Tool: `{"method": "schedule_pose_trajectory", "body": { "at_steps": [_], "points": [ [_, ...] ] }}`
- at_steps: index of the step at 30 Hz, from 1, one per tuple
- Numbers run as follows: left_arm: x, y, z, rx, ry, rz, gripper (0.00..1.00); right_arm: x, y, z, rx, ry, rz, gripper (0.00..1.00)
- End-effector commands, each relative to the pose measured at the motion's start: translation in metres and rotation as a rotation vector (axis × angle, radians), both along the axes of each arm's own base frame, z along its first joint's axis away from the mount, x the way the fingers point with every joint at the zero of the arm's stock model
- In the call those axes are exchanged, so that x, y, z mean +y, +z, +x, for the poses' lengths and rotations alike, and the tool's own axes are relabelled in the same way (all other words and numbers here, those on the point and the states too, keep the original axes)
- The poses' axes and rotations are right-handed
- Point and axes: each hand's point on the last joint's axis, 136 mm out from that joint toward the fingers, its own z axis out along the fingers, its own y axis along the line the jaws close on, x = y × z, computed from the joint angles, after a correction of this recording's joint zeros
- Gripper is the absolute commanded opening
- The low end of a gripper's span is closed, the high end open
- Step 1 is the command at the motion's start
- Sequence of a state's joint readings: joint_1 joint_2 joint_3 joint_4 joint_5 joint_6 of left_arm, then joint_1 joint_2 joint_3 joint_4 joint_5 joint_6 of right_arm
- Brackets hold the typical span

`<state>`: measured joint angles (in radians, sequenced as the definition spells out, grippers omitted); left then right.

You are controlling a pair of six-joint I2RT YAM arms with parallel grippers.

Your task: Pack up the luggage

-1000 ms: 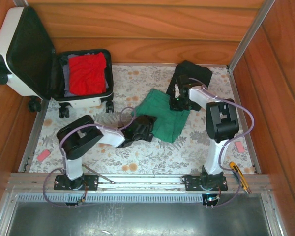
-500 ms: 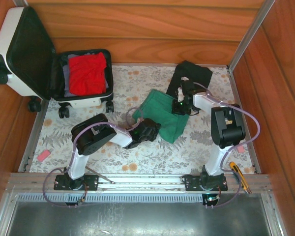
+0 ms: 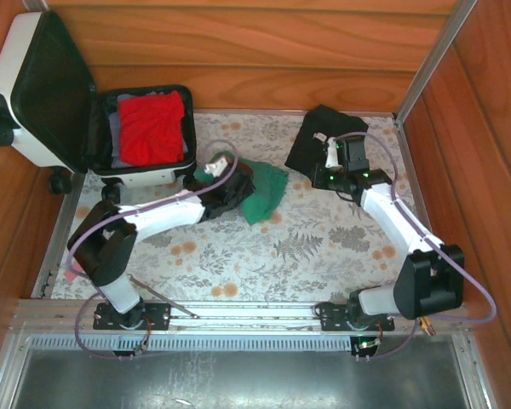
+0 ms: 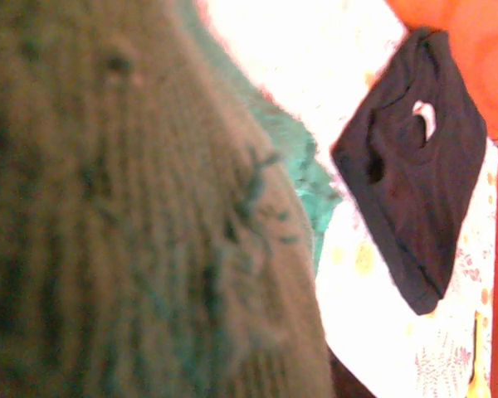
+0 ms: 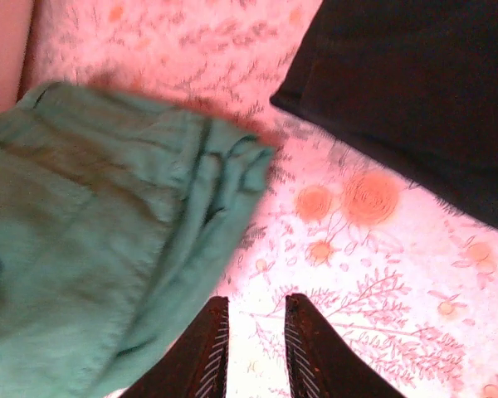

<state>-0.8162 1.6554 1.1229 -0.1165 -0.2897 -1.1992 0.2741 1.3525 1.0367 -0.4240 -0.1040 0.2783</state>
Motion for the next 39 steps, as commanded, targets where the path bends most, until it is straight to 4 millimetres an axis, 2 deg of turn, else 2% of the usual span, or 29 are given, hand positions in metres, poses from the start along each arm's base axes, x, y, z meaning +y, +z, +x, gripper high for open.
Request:
{"method": "schedule_pose_trajectory", "body": {
  "at_steps": [1, 6, 9, 13, 19, 22, 27, 31, 34, 39],
  "points": [
    [0.044, 0.056, -0.001, -0.078, 0.004, 0.147, 0.0, -0.012, 0.0, 0.005, -0.043, -0.068, -0.029, 0.24],
    [0.103, 0.116, 0.019, -0.17, 0.206, 0.015, 0.0, -0.01, -0.01, 0.009, -0.018, -0.076, -0.019, 0.23],
    [0.127, 0.149, 0.034, -0.238, 0.254, 0.012, 0.0, -0.004, -0.018, 0.009, 0.01, -0.063, 0.004, 0.23],
    [0.161, 0.179, 0.053, -0.293, 0.309, 0.019, 0.0, -0.002, -0.025, 0.009, 0.032, -0.055, 0.014, 0.23],
    [0.195, 0.213, 0.08, -0.348, 0.339, 0.052, 0.0, -0.003, -0.028, 0.009, 0.039, -0.052, -0.002, 0.22],
    [0.208, 0.224, 0.094, -0.366, 0.35, 0.07, 0.0, -0.003, -0.03, 0.009, 0.045, -0.048, -0.007, 0.23],
    [0.225, 0.229, 0.118, -0.36, 0.356, 0.074, 0.0, -0.002, -0.036, 0.007, 0.065, -0.043, -0.01, 0.23],
    [0.246, 0.232, 0.134, -0.361, 0.385, 0.082, 0.0, -0.003, -0.04, 0.004, 0.084, -0.042, -0.013, 0.23],
    [0.261, 0.229, 0.149, -0.348, 0.396, 0.073, 0.0, -0.003, -0.044, 0.002, 0.097, -0.042, -0.016, 0.23],
    [0.265, 0.219, 0.174, -0.305, 0.34, -0.003, 0.0, -0.005, -0.052, -0.004, 0.132, -0.044, -0.027, 0.23]
  ]
}}
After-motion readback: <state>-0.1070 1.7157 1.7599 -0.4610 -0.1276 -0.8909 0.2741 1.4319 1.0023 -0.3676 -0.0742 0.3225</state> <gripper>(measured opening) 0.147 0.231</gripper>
